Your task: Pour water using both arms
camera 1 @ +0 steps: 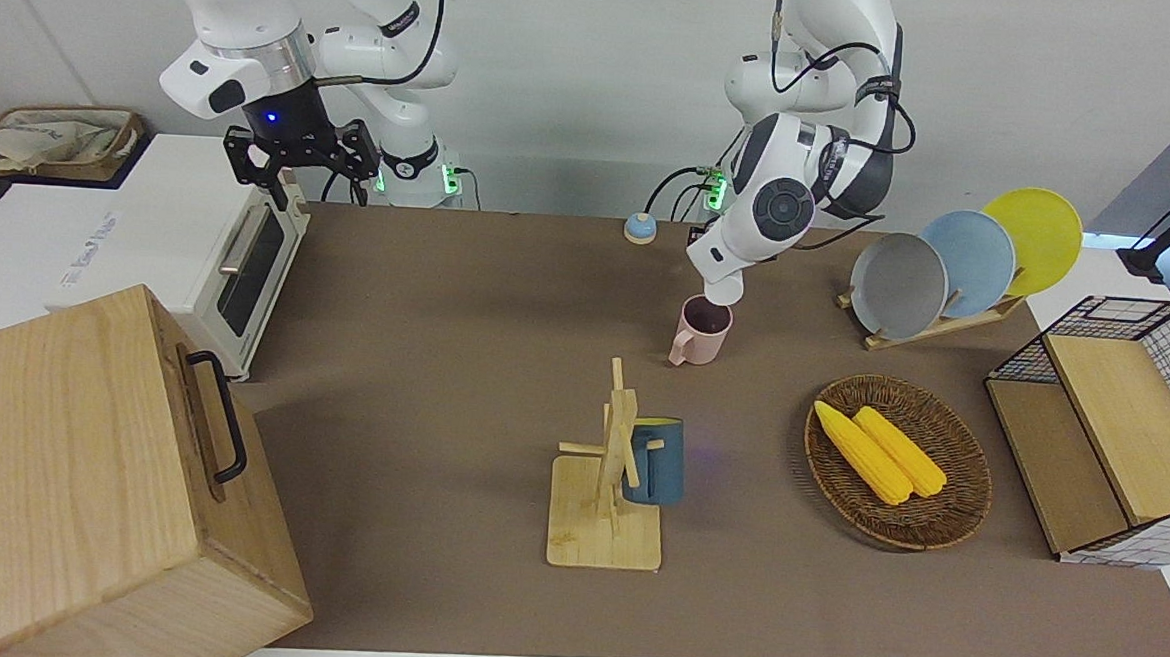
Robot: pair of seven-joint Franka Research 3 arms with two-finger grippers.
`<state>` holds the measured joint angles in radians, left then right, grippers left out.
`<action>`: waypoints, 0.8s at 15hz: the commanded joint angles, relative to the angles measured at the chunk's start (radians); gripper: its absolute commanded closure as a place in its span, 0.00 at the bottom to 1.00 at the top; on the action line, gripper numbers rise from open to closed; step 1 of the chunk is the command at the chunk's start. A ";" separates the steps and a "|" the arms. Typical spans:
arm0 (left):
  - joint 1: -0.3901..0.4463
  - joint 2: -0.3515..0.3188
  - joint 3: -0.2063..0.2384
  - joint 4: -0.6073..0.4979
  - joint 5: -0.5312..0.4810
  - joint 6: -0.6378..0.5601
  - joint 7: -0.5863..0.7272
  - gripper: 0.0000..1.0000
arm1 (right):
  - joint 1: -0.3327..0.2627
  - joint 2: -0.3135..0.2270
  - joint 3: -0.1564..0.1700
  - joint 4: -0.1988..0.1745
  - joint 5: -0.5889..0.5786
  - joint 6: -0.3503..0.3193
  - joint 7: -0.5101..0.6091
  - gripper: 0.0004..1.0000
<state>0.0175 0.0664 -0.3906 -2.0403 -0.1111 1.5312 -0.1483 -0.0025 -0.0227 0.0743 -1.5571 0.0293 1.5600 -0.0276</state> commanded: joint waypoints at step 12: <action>-0.011 0.004 -0.016 0.078 0.021 -0.108 -0.057 1.00 | -0.002 -0.005 -0.001 0.002 0.018 -0.003 -0.017 0.01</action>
<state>0.0171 0.0664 -0.4005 -1.9979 -0.1102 1.4710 -0.1767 -0.0025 -0.0227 0.0743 -1.5571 0.0293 1.5600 -0.0276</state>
